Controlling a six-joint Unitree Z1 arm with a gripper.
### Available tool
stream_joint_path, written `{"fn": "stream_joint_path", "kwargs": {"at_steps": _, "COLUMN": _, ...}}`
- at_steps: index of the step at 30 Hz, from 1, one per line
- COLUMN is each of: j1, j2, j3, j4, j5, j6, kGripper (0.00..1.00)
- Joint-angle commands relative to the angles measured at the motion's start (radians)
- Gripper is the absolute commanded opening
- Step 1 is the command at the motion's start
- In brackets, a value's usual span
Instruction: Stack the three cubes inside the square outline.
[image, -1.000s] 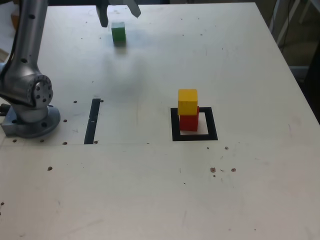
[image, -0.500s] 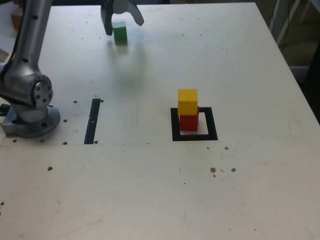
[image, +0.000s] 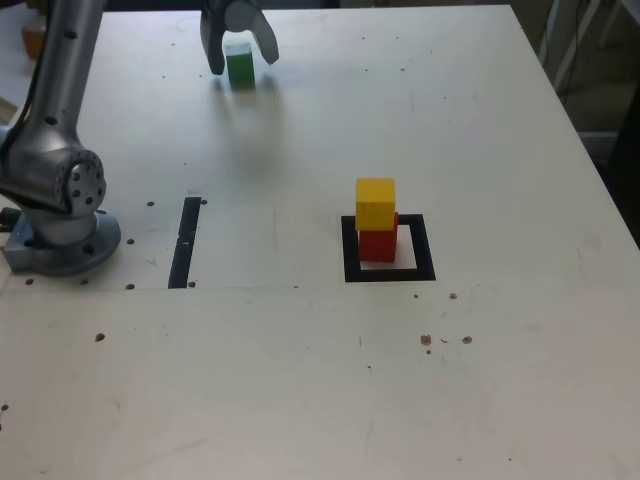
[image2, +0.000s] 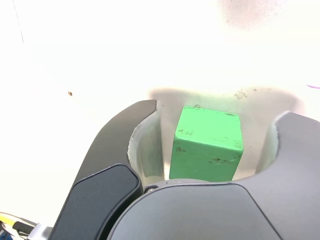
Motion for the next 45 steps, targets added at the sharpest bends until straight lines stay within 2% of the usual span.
{"fn": "stream_joint_path", "kwargs": {"at_steps": 1, "j1": 0.006, "j2": 0.012, "j3": -0.008, "j4": 0.003, "j5": -0.006, "j6": 0.000, "kGripper": 0.49}}
{"fn": "stream_joint_path", "kwargs": {"at_steps": 6, "j1": 0.009, "j2": 0.016, "j3": -0.026, "j4": 0.013, "j5": -0.027, "j6": 0.000, "kGripper": 0.34}}
{"fn": "stream_joint_path", "kwargs": {"at_steps": 15, "j1": 0.009, "j2": -0.012, "j3": -0.045, "j4": 0.055, "j5": -0.060, "j6": 0.000, "kGripper": 0.21}}
{"fn": "stream_joint_path", "kwargs": {"at_steps": 25, "j1": 0.006, "j2": -0.018, "j3": -0.031, "j4": 0.064, "j5": -0.081, "j6": 0.001, "kGripper": 0.07}}
{"fn": "stream_joint_path", "kwargs": {"at_steps": 31, "j1": -0.001, "j2": -0.025, "j3": -0.036, "j4": 0.062, "j5": -0.087, "j6": 0.001, "kGripper": 0.02}}
{"fn": "stream_joint_path", "kwargs": {"at_steps": 35, "j1": -0.014, "j2": -0.053, "j3": -0.047, "j4": 0.078, "j5": -0.114, "j6": 0.001, "kGripper": 0.01}}
{"fn": "stream_joint_path", "kwargs": {"at_steps": 39, "j1": -0.050, "j2": -0.116, "j3": -0.082, "j4": 0.117, "j5": -0.145, "j6": -0.005, "kGripper": 0.01}}
{"fn": "stream_joint_path", "kwargs": {"at_steps": 45, "j1": -0.153, "j2": -0.250, "j3": -0.135, "j4": 0.205, "j5": -0.153, "j6": -0.032, "kGripper": 0.01}}
